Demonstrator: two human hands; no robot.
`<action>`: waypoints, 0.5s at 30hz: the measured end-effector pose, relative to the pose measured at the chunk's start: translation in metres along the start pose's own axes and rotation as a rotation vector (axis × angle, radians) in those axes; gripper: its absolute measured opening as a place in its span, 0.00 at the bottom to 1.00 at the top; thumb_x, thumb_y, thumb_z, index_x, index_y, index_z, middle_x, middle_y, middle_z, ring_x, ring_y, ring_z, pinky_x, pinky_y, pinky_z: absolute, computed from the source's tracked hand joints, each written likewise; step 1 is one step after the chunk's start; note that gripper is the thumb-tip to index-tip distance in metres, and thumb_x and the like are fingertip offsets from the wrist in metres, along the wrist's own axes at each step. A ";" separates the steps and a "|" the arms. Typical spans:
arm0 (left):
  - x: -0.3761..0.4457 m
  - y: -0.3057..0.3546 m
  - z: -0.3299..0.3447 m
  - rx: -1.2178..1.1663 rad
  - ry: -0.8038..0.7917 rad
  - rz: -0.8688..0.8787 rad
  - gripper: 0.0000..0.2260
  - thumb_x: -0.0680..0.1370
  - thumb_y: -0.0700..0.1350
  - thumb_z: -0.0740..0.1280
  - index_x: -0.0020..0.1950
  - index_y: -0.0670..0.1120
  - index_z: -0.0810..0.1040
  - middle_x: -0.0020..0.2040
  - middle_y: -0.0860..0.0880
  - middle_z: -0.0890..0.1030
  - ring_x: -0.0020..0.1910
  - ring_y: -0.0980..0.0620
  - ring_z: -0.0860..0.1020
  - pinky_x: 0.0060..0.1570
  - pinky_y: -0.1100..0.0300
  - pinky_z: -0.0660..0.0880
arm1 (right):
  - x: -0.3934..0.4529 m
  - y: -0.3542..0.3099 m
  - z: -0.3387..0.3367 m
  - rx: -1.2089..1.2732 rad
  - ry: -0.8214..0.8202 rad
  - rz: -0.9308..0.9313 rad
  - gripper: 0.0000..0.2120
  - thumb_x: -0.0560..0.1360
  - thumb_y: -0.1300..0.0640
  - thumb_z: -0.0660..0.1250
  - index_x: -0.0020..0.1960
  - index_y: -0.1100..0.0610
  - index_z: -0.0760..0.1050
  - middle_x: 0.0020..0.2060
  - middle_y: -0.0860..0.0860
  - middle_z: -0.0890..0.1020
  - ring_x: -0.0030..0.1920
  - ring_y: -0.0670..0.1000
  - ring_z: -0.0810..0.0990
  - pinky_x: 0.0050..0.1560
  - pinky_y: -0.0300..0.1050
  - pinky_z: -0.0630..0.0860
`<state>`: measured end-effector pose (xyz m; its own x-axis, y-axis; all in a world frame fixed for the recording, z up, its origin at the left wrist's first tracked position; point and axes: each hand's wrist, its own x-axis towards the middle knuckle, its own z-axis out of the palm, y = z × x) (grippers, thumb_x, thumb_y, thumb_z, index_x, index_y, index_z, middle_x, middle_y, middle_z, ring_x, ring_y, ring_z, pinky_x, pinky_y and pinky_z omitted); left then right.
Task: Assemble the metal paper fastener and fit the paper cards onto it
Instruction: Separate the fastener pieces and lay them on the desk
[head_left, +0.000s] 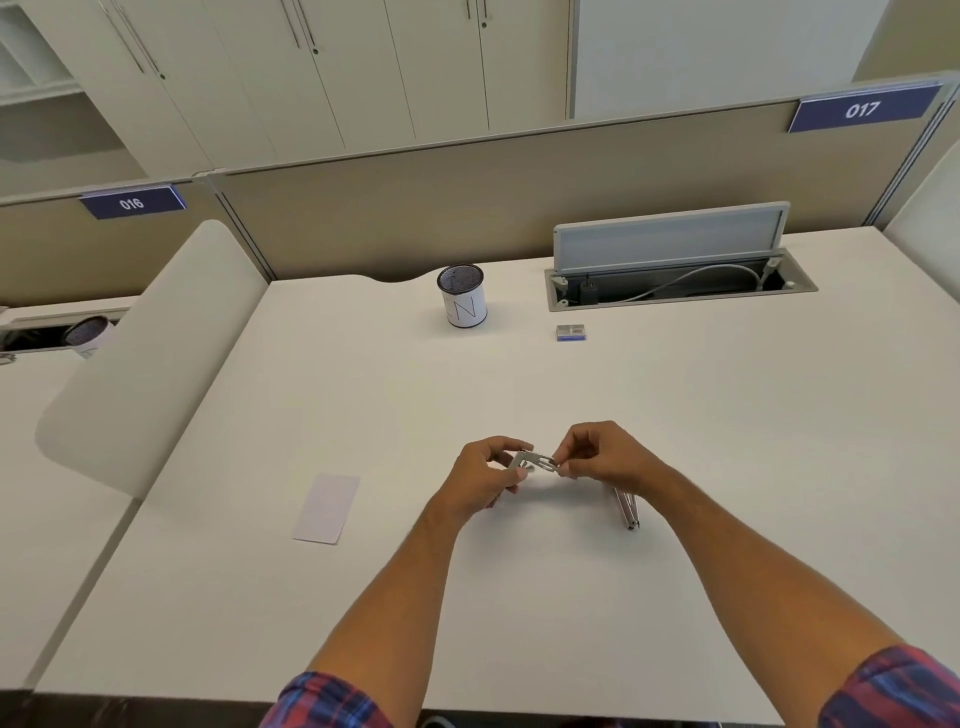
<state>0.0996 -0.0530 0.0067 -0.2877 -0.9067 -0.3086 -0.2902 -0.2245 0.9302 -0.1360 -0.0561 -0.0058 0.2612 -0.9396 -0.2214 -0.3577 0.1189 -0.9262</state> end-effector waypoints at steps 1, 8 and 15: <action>0.000 0.000 -0.001 0.055 -0.012 0.010 0.14 0.72 0.38 0.75 0.55 0.52 0.85 0.42 0.48 0.81 0.34 0.51 0.80 0.27 0.66 0.69 | 0.000 0.001 0.000 -0.071 -0.014 0.004 0.09 0.68 0.68 0.72 0.41 0.54 0.85 0.39 0.53 0.88 0.41 0.50 0.85 0.48 0.45 0.80; -0.002 -0.010 -0.001 0.376 0.011 0.037 0.14 0.71 0.42 0.72 0.51 0.58 0.86 0.45 0.52 0.83 0.35 0.57 0.76 0.37 0.64 0.73 | -0.003 0.000 0.005 -0.241 -0.020 -0.038 0.10 0.70 0.64 0.75 0.42 0.49 0.84 0.39 0.44 0.87 0.42 0.44 0.85 0.45 0.35 0.77; 0.001 -0.010 0.000 0.551 0.081 0.110 0.14 0.72 0.41 0.72 0.54 0.56 0.83 0.48 0.53 0.79 0.43 0.58 0.78 0.37 0.61 0.78 | -0.001 -0.002 0.006 -0.095 0.061 0.016 0.03 0.77 0.62 0.70 0.48 0.58 0.83 0.42 0.56 0.87 0.39 0.51 0.86 0.44 0.46 0.81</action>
<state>0.1019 -0.0514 -0.0029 -0.2783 -0.9436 -0.1793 -0.7023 0.0726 0.7082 -0.1308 -0.0533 -0.0056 0.2006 -0.9559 -0.2147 -0.4460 0.1060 -0.8887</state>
